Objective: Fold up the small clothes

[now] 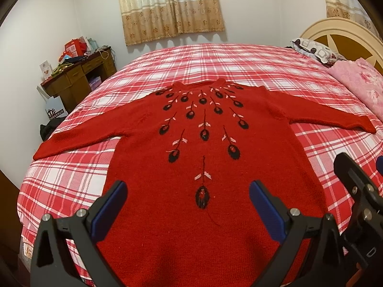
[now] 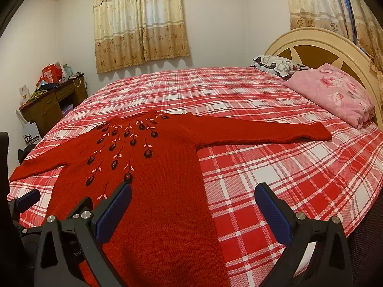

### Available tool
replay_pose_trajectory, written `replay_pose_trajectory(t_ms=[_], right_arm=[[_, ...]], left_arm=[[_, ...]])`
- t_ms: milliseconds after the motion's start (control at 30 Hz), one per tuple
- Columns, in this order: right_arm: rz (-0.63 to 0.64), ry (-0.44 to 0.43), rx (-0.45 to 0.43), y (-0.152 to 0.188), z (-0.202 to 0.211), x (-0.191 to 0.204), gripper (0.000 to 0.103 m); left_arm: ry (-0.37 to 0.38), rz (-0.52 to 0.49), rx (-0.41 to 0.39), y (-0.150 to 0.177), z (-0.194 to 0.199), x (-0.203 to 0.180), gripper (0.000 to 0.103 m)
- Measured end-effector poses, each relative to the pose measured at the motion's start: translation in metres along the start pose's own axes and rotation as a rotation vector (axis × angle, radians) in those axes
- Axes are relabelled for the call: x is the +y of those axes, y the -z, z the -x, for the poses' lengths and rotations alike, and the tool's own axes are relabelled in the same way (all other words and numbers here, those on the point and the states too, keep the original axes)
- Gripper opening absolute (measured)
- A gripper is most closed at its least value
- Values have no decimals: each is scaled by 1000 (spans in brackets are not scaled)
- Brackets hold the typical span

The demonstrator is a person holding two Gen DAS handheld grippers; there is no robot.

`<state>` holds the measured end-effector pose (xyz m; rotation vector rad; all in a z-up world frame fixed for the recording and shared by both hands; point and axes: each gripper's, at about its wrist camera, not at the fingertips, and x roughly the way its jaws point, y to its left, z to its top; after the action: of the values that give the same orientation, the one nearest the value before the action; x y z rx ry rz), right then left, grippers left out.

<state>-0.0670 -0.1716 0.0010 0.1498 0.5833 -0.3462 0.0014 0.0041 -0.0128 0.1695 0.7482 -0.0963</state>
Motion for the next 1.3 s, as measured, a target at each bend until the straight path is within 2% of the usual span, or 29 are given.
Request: replay_pose_trajectory(t_ms=[1300], right_arm=[[0, -2, 27, 0, -7, 4, 102]], left_arm=[[11, 20, 15, 0, -3, 5, 103]])
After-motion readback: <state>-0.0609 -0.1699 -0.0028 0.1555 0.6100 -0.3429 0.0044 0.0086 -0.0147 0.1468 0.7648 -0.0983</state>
